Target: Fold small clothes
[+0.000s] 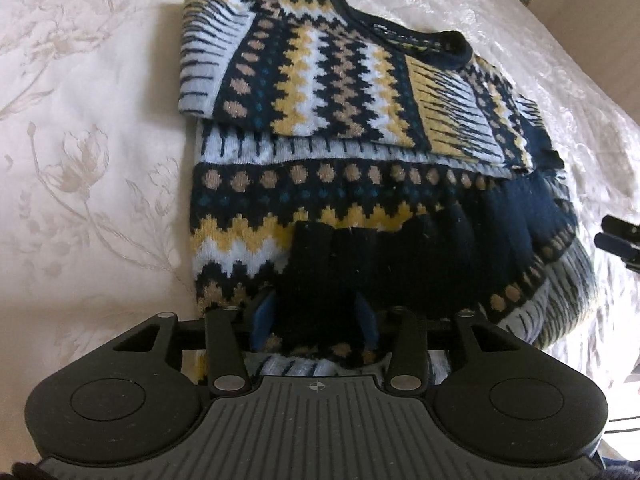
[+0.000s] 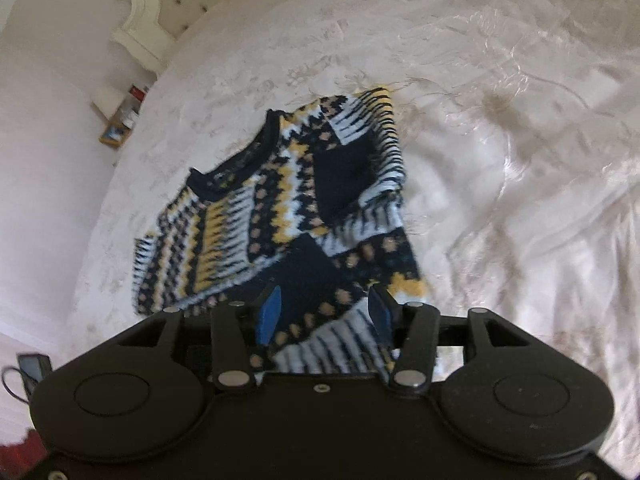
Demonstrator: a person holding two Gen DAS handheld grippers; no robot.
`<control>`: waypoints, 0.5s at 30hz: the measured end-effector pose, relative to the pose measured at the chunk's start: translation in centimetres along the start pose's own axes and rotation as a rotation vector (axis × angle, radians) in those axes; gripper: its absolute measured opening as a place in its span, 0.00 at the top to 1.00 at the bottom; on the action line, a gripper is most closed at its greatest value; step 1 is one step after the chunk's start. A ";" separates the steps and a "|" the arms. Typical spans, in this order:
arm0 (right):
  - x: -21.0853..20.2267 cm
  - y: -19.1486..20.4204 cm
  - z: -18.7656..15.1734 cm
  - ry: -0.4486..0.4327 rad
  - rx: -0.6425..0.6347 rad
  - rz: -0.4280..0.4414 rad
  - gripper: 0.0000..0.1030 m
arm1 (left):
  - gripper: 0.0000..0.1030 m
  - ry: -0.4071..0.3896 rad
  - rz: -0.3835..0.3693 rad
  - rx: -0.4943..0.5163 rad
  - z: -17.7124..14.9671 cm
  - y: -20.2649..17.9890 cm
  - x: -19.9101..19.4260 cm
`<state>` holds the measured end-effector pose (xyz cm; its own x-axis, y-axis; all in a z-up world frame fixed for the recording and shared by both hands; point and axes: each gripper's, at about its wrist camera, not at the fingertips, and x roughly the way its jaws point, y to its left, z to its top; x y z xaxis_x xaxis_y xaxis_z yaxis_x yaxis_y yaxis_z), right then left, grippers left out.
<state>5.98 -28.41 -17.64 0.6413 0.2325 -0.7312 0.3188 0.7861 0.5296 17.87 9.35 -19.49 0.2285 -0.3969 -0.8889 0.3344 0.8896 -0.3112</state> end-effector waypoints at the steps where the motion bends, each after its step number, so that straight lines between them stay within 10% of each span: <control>1: 0.2 0.1 0.0 0.006 -0.016 -0.010 0.42 | 0.58 0.003 -0.010 -0.009 0.1 0.2 0.2; 6: 1.4 1.2 0.2 0.039 -0.113 -0.051 0.39 | 0.59 -0.004 -0.045 -0.026 0.2 0.8 0.4; 8: 2.1 1.7 0.5 0.048 -0.144 -0.054 0.39 | 0.83 -0.029 -0.068 -0.007 0.0 0.7 0.4; 15: 4.5 3.3 1.3 0.110 -0.287 -0.049 0.39 | 0.92 -0.182 -0.057 -0.020 -1.0 -0.1 -2.2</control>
<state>10.85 -25.52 -18.56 0.5461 0.2388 -0.8030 0.1275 0.9237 0.3614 16.45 10.33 -17.80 0.3722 -0.4792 -0.7949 0.3336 0.8682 -0.3673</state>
